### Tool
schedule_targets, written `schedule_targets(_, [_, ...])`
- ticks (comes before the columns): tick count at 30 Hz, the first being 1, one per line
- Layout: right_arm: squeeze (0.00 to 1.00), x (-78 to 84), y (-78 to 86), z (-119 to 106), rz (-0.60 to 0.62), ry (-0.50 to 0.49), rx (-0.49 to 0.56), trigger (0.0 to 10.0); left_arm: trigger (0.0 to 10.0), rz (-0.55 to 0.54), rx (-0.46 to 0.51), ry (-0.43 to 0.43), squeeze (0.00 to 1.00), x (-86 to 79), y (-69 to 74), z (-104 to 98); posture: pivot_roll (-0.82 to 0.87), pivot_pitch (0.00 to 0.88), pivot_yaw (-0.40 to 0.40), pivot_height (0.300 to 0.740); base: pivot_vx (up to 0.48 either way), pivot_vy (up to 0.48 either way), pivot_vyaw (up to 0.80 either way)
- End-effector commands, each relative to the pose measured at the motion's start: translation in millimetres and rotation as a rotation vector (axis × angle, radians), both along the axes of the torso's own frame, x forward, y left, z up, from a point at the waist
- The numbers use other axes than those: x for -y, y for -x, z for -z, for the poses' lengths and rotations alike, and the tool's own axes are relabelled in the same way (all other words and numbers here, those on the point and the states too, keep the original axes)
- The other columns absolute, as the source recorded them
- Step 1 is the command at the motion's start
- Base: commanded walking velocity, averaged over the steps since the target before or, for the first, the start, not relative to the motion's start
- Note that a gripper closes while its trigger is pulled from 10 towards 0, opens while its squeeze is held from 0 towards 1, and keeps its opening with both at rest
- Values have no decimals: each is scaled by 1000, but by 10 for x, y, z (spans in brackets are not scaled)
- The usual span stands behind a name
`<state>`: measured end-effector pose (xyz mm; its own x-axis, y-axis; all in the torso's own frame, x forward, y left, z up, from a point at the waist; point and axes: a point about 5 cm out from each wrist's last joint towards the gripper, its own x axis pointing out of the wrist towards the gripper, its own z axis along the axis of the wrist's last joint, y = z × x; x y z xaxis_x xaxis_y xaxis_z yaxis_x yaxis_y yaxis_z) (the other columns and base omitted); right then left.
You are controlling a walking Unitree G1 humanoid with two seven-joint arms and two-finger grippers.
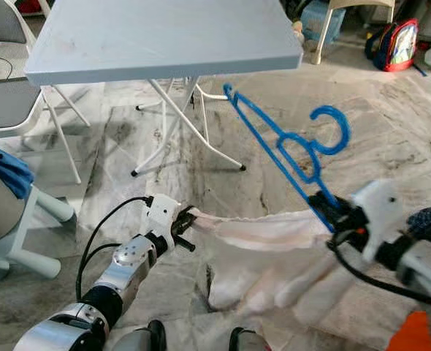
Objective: Hang hanger
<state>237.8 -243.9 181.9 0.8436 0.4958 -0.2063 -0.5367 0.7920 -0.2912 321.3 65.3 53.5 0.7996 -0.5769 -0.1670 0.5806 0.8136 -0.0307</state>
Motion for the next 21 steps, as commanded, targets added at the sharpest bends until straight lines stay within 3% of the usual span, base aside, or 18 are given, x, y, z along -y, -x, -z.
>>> schedule_targets(1, [0,-68,3,-19,-22,22,13,10000,10000,36,12,-17,1000,22,41,24,-139,233,0,740,0,0,0])
schedule_targets(4, [0,-83,-28,33,-4,59,1,10000,10000,86,66,-30,1000,31,53,-18,-134,230,-4,740,0,0,0])
schedule_targets(13, [0,-95,-86,120,-10,176,-7,10000,10000,141,93,-73,1000,19,107,14,-119,236,-13,740,0,0,0])
schedule_targets(21, [0,17,-72,256,-99,429,-63,10000,10000,228,177,-93,1000,53,177,-24,-105,238,-15,740,0,0,0])
